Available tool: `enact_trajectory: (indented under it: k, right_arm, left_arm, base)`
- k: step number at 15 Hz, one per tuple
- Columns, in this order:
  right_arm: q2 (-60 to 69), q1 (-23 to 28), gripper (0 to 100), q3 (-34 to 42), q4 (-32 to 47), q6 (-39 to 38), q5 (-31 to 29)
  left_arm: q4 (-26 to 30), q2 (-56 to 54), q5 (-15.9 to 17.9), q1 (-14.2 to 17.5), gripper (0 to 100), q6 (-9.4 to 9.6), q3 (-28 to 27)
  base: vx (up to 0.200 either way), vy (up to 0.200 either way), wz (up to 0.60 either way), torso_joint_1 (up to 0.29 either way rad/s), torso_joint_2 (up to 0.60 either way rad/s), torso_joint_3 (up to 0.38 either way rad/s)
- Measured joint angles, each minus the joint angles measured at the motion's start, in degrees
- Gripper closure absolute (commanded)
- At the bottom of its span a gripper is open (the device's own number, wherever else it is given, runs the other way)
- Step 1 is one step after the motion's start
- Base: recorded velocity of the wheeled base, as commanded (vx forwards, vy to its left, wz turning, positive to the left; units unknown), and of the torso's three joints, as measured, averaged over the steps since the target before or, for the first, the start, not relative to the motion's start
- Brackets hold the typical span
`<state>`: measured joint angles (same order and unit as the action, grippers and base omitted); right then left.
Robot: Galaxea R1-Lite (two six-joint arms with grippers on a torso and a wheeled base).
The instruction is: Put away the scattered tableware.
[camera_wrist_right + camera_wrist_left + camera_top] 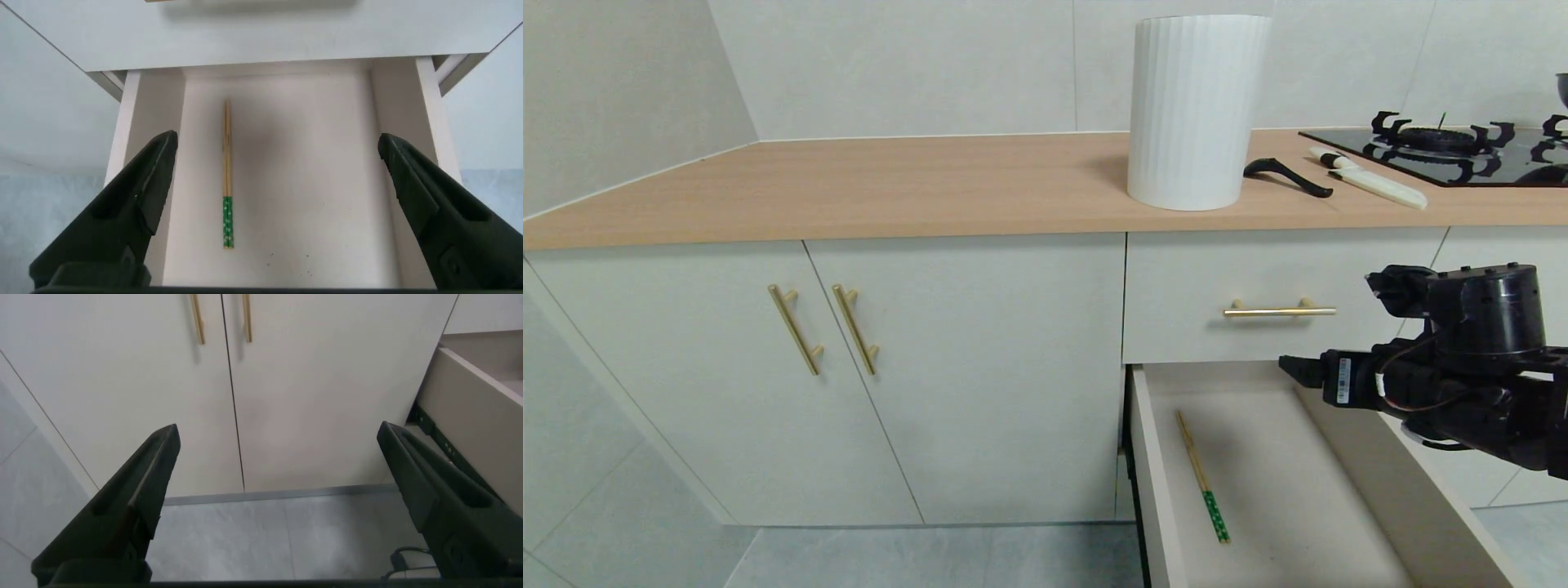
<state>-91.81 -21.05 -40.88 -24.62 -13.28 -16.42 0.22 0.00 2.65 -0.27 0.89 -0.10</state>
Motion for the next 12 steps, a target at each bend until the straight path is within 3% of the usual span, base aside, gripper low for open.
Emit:
enact_trajectory:
  k: [4, 12]
  right_arm:
    - [0.09, -0.02, 0, 0.00, -0.06, 0.01, 0.00]
    - [-0.34, -0.05, 0, 0.13, -0.17, 0.00, -0.02]
  left_arm:
    - [0.02, 0.00, 0.00, 0.00, 0, -0.02, 0.02]
    - [-0.09, 0.00, 0.00, 0.00, 0, 0.00, 0.00]
  base:
    - [0.000, 0.000, 0.00, 0.090, -0.27, -0.265]
    - [0.000, 0.000, 0.00, 0.160, -0.50, -0.297]
